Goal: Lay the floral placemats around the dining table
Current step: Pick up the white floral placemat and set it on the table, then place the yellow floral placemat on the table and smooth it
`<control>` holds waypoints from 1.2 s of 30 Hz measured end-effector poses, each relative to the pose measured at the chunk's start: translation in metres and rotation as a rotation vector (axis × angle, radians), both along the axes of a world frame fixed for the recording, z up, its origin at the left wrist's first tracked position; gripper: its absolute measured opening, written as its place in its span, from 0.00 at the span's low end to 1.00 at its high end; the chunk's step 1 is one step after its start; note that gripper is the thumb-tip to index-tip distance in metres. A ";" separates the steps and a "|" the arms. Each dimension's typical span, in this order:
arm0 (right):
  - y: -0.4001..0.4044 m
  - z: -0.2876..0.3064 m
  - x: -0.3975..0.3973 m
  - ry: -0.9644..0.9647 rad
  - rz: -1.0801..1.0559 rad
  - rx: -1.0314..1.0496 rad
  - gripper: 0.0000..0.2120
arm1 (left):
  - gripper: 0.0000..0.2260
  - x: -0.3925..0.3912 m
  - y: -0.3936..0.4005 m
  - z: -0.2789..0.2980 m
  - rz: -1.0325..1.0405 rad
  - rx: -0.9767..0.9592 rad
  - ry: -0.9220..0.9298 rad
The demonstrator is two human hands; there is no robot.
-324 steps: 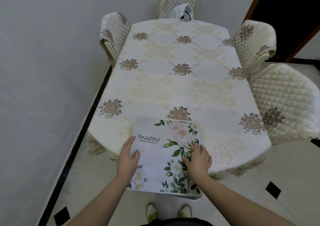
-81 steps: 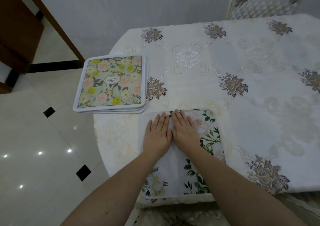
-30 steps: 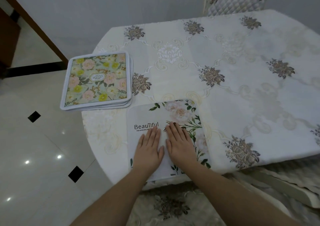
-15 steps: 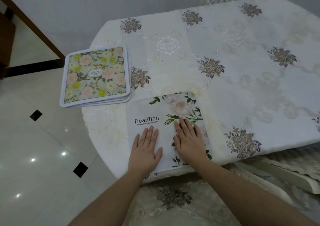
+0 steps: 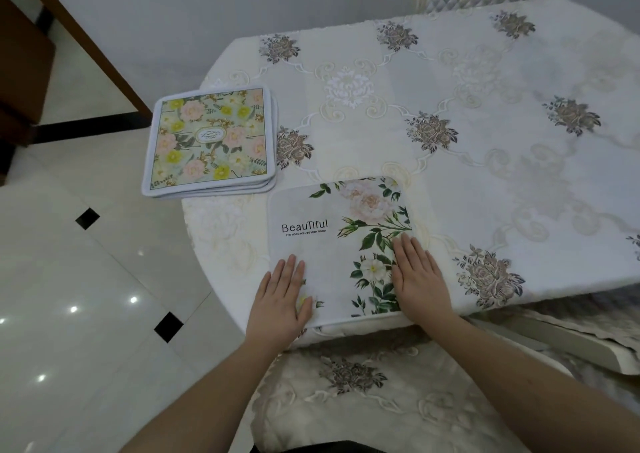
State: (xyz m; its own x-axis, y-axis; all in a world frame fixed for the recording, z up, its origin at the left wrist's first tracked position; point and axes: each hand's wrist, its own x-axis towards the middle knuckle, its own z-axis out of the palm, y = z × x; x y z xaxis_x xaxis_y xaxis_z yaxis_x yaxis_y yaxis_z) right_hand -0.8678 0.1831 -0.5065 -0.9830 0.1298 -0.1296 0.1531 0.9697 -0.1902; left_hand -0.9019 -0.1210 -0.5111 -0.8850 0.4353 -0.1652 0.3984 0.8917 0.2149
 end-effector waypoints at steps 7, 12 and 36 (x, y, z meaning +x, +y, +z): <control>0.011 0.008 0.010 -0.088 0.004 0.008 0.29 | 0.30 0.012 -0.023 0.009 -0.007 -0.056 -0.083; 0.008 0.024 0.005 -0.169 0.024 0.065 0.32 | 0.29 0.018 -0.039 0.020 -0.018 -0.115 -0.110; -0.301 0.133 0.025 -0.287 0.311 0.097 0.29 | 0.27 0.073 -0.246 0.148 0.258 -0.179 -0.092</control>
State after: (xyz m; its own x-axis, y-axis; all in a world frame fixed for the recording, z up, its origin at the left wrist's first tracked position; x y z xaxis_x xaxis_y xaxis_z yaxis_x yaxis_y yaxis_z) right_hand -0.8429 -0.1175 -0.3740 -0.9030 -0.1422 -0.4053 -0.1163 0.9893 -0.0879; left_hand -0.8293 -0.3670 -0.3627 -0.9402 0.1557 -0.3031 0.1410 0.9875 0.0700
